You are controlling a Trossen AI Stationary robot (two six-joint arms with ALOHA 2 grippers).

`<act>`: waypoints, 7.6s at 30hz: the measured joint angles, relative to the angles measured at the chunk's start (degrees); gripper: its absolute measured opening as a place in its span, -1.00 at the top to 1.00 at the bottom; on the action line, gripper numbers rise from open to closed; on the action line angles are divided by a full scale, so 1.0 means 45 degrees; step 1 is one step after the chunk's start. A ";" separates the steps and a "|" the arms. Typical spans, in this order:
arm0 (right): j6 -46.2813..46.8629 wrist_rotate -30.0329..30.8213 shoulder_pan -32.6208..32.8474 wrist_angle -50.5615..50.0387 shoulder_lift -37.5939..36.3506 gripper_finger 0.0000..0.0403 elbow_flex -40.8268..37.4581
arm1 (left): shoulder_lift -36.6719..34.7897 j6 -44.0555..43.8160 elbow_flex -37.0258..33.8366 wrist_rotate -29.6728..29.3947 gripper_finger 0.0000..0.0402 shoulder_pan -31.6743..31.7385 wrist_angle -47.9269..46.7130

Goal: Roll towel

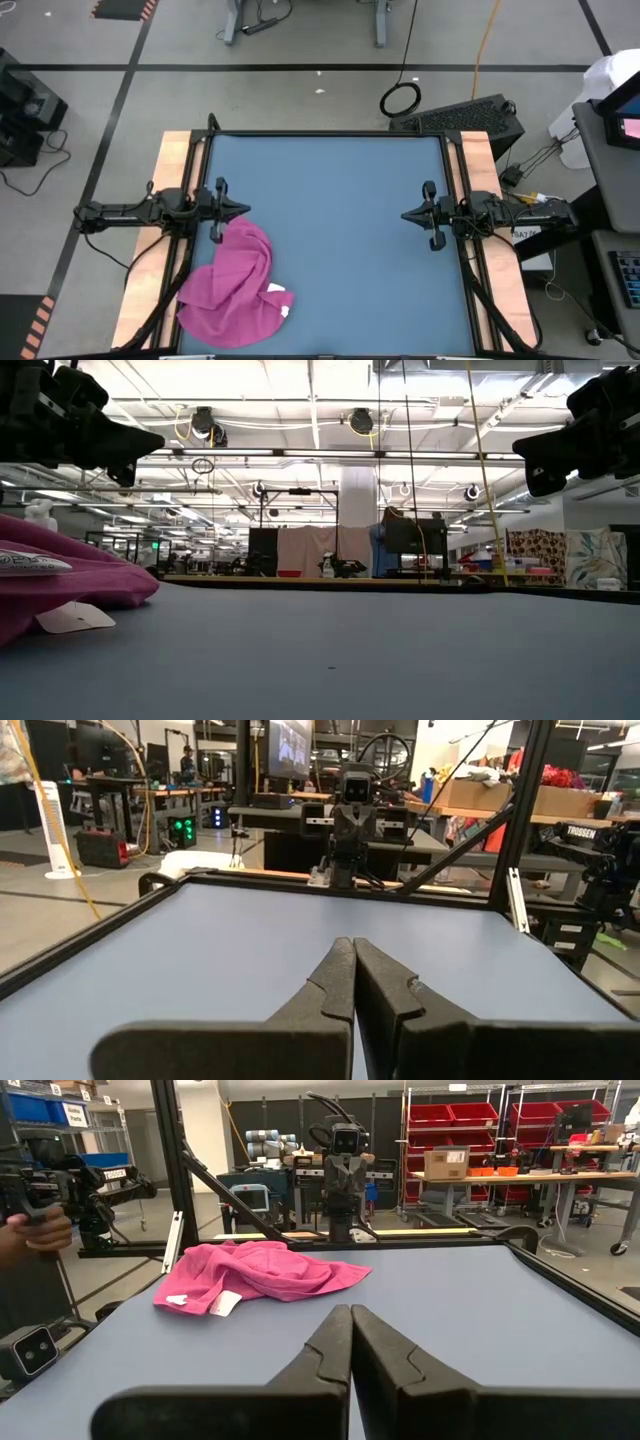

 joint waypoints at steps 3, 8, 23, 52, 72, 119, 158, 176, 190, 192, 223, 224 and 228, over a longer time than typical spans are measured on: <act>-0.0003 0.0000 0.0005 0.0002 0.0001 1.00 0.0003 | -0.0004 0.0168 0.0000 -0.0458 0.98 0.0001 0.0132; -0.0002 0.0029 0.0000 0.0002 -0.0001 1.00 0.0001 | 0.0000 -0.0129 0.0017 -0.0457 0.98 0.0000 0.0074; -0.0003 0.0034 0.0000 -0.0020 0.0001 1.00 0.0002 | 0.3607 0.0852 0.6134 -0.0468 0.98 0.0000 -0.2601; 0.1904 0.1846 0.0005 -0.4364 0.1214 1.00 0.4898 | 1.0939 -0.0818 1.2660 -0.0151 0.65 -0.0005 -0.8472; 0.1736 0.2929 0.0005 -0.8145 1.1120 1.00 1.1327 | 1.3412 -0.4900 1.2658 -0.0200 0.65 -0.0949 -1.3353; 0.0555 0.2059 0.1753 0.3222 1.9221 0.16 0.9271 | 1.9174 -0.3871 0.9007 -0.1138 0.75 0.0077 -1.1606; 0.3758 0.4105 0.1892 1.0806 2.3526 0.18 0.9275 | 1.7481 0.1193 1.1987 -0.5331 0.97 0.0124 -0.2352; 0.5475 0.2115 0.3979 0.7532 2.3622 -0.34 0.9275 | 1.7481 0.1197 1.1982 -0.5962 0.97 0.0947 -0.2335; 0.6200 0.2967 0.3747 0.7330 2.4133 -0.21 0.9297 | 1.7481 0.1197 1.1982 -0.5960 0.97 0.0942 -0.2353; 0.6337 0.2862 0.3724 0.7854 2.4588 -0.17 0.9285 | 1.7481 0.1193 1.1978 -0.5955 0.97 0.0942 -0.2323; 0.5963 0.5103 0.3643 -0.2751 1.8684 0.99 0.9285 | 1.7015 -0.0088 1.1968 -0.5524 0.97 0.0835 -0.2805; 0.6127 0.5628 0.3643 -0.3550 1.8241 0.99 0.9285 | 1.7029 -0.0153 1.1963 -0.5469 0.97 0.0831 -0.2878; 0.7393 0.7486 0.3609 -0.6499 1.6760 0.99 0.9285 | 1.7143 -0.0371 1.1934 -0.5872 0.97 0.0867 -0.3708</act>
